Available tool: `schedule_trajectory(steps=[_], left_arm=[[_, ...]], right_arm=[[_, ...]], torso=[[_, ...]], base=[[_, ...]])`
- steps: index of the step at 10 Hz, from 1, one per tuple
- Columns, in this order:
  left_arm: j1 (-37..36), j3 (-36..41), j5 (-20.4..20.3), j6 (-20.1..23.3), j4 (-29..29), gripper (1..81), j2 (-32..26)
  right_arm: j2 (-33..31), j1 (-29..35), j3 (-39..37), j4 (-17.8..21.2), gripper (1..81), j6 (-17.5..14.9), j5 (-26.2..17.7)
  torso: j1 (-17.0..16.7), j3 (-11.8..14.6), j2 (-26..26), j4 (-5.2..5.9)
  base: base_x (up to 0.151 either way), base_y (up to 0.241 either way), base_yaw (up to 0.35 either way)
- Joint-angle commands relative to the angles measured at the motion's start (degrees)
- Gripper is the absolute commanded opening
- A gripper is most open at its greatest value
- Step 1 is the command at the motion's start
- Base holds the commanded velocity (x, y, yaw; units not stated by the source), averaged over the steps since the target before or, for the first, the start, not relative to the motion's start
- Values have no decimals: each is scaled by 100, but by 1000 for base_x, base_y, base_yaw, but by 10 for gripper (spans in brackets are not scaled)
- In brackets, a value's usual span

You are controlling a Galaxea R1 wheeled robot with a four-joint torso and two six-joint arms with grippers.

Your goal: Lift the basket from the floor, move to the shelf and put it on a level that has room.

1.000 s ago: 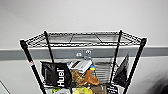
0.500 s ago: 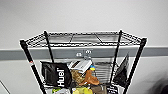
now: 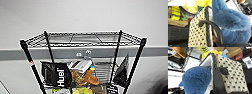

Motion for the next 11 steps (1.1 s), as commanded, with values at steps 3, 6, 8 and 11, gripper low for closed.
schedule_trajectory(steps=[3, 6, 8, 11], left_arm=[[-677, 1373, -317, -1, 277, 10, -903], [-993, 1645, -308, -44, 268, 10, -1105], [-1230, 1707, -256, -89, 233, 10, -1176], [-1626, 1970, -212, -264, 198, 10, -1395]], right_arm=[[-775, 918, 1474, 64, 10, 22, 205], [-1048, 1313, 1764, 135, 10, 110, 312], [-1101, 1480, 1852, 135, 10, 259, 312], [-1188, 1902, 2045, 161, 10, 461, 241]], torso=[[0, 0, 0, 0], [2, 586, 0, 0], [0, 367, -2, 0], [-11, 472, -9, 0]], base=[[0, 0, 0], [0, 0, 0], [0, 0, 0], [0, 0, 0]])
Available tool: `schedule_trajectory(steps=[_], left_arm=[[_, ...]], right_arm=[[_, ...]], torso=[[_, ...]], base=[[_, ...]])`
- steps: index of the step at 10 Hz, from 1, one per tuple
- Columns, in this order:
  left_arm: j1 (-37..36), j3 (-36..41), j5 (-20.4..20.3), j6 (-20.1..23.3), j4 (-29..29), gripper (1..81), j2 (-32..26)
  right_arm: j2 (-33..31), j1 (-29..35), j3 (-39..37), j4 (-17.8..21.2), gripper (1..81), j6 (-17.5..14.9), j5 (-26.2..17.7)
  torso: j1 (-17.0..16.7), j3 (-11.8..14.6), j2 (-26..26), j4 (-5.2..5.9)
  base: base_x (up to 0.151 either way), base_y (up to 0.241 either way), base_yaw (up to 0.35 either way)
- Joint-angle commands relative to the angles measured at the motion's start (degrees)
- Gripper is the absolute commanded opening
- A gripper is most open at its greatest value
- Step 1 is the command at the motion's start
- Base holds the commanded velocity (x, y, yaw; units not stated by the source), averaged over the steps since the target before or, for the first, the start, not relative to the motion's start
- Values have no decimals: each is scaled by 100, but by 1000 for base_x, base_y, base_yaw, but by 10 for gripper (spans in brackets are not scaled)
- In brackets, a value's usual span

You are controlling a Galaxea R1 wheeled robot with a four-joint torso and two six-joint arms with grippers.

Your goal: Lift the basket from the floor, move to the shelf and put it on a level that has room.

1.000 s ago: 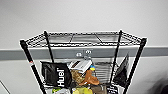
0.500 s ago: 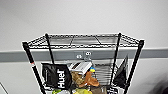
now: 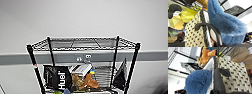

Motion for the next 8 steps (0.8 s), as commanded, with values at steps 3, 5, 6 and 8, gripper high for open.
schedule_trajectory(steps=[3, 5, 6, 8], left_arm=[[-1513, 917, 200, -494, 51, 10, -696], [-1865, 1293, 323, -669, 51, 10, -924], [-2049, 1435, 376, -713, 43, 10, -986], [-2568, 1628, 595, -1029, -10, 10, -1143]], right_arm=[[-534, 1495, 1027, 20, 10, 393, 113], [-779, 1785, 1360, 89, 10, 410, 113], [-868, 1952, 1458, 205, 10, 419, 104], [-1052, 2225, 1607, 415, 10, 445, 86]], torso=[[2, 2, 0, 0], [2, 2, 0, 0], [2, 2, 0, 0], [2, 2, 0, 0]], base=[[0, 0, 0], [0, 0, 0], [0, 0, 0], [0, 0, 0]])
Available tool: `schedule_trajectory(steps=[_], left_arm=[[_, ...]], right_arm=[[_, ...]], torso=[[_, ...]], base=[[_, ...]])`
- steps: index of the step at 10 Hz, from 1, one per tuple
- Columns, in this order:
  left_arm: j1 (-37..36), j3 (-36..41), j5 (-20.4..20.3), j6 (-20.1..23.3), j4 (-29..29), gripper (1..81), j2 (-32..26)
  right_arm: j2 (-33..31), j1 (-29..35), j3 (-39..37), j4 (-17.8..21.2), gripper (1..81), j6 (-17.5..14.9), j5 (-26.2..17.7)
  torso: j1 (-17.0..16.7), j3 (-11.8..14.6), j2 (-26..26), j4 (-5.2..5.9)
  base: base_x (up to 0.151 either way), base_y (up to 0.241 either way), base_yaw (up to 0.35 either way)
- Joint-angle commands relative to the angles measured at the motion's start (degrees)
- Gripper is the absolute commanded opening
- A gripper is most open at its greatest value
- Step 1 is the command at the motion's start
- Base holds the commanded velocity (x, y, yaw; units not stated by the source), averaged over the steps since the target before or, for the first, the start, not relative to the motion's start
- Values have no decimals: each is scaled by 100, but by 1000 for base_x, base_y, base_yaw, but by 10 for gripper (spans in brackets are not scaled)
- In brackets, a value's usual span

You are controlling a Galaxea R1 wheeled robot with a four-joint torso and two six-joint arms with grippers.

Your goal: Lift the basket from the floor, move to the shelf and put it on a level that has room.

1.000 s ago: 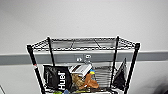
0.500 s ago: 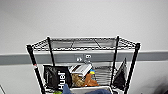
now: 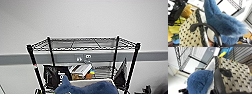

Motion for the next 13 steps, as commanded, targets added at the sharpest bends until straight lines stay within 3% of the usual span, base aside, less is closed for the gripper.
schedule_trajectory(steps=[1, 7, 13], left_arm=[[-1336, 558, 178, -486, -13, 10, -421], [-2311, 988, 467, -1117, -39, 10, -764], [-3655, 1050, 837, -2200, -39, 10, -817]], right_arm=[[-346, 1076, 642, 306, 10, 29, 137], [-793, 2016, 1283, 368, 10, 573, 66], [-847, 3176, 1345, 368, 10, 1356, -365]], torso=[[0, 0, 0, 0], [0, 0, 0, 0], [0, 0, 0, 0]], base=[[0, 0, 0], [0, 0, 0], [0, 0, 0]])
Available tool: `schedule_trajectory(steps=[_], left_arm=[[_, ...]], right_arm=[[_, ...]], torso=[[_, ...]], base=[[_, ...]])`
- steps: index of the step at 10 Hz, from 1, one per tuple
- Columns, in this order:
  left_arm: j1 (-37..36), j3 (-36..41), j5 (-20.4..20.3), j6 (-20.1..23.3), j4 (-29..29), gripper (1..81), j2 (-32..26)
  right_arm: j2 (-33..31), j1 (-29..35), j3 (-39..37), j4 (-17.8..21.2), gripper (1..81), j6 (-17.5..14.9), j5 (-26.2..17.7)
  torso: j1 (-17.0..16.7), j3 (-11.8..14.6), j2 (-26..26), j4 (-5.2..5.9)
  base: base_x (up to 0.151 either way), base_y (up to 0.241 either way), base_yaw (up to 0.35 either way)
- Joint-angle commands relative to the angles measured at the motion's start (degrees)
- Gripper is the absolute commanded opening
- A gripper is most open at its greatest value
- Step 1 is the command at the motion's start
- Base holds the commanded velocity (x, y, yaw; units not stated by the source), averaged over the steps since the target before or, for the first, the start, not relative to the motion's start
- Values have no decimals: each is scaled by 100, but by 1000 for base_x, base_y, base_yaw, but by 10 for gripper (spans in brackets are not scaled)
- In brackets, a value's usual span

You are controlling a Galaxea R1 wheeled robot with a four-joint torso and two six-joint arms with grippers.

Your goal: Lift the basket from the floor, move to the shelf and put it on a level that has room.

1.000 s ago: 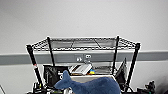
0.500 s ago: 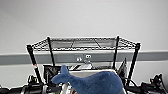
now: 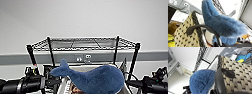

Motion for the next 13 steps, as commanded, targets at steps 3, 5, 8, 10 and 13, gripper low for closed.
schedule_trajectory(steps=[3, 5, 8, 10, 13], left_arm=[[-1915, 215, 219, -1095, -37, 10, -104], [-2363, 338, 360, -1395, -37, 10, -148], [-2936, 321, 510, -1721, -45, 10, -148], [-3348, 129, 773, -2054, -54, 10, -122], [-3832, -126, 1011, -2125, -342, 10, 53]], right_arm=[[-138, 1631, 456, 13, 10, 664, 189], [-208, 1850, 544, 23, 10, 796, 92], [-252, 2431, 518, 14, 10, 1148, -84], [-244, 2878, 405, 14, 10, 1489, -294], [-217, 3335, 254, 14, 10, 1798, -479]], torso=[[0, 0, 0, 0], [0, 0, 0, 0], [0, 0, 0, 0], [-2, 2, 0, 0], [-2, 2, 0, 0]], base=[[0, 0, 0], [0, 0, 0], [0, 0, 0], [0, 0, 0], [0, 0, 0]])
